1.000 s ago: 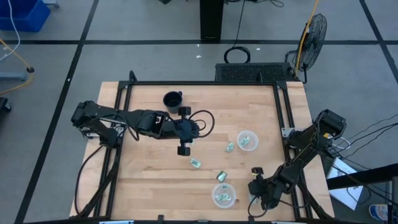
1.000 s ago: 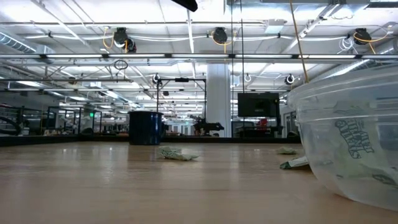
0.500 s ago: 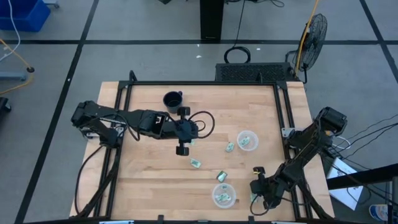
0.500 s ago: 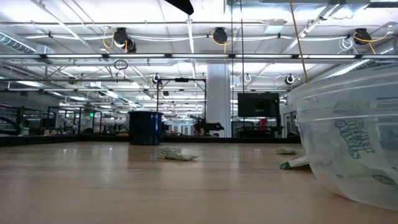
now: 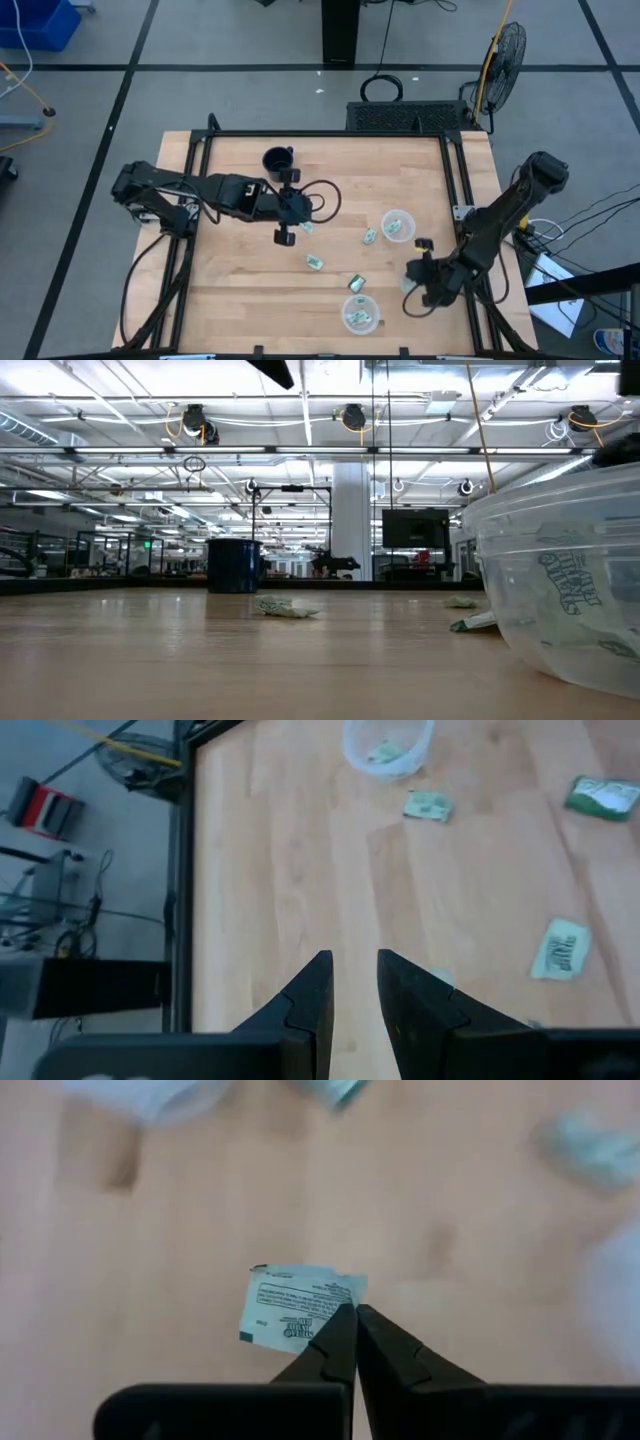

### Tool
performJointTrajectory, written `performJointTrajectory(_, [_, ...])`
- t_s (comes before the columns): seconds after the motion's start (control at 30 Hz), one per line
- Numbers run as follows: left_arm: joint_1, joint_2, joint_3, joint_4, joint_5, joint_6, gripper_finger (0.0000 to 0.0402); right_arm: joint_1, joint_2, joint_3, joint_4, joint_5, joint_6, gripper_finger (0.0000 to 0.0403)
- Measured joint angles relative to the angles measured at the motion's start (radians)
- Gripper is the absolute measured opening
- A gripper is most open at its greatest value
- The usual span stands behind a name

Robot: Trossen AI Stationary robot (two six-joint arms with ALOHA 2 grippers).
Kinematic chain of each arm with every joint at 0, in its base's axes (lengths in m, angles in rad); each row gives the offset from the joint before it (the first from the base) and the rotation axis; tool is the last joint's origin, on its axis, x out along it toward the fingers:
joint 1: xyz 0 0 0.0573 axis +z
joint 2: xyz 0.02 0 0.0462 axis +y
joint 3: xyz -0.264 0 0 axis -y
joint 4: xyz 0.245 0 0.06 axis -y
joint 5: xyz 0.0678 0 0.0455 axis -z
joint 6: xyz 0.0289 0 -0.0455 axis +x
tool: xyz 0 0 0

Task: Pick and place items into bin
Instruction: Put the white stevia packet into the top bin

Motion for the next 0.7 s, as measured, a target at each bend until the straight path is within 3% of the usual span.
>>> performJointTrajectory(0.2, [0.002, -0.008, 0.0, -0.048, -0.001, -0.043, 0.0088, -0.084, -0.127, 0.001, -0.134, 0.302, -0.053, 0.0])
performJointTrajectory(0.37, [0.002, -0.008, 0.001, -0.082, -0.001, -0.08, 0.0088, -0.194, -0.194, 0.001, -0.291, 0.497, 0.036, 0.0])
performJointTrajectory(0.5, [0.002, -0.008, 0.001, -0.103, -0.001, -0.087, 0.0088, -0.309, -0.216, -0.009, -0.338, 0.398, 0.151, 0.0])
performJointTrajectory(0.7, [0.002, -0.008, 0.001, -0.12, -0.001, -0.091, 0.0088, -0.452, -0.194, -0.086, -0.219, 0.153, 0.107, 0.0])
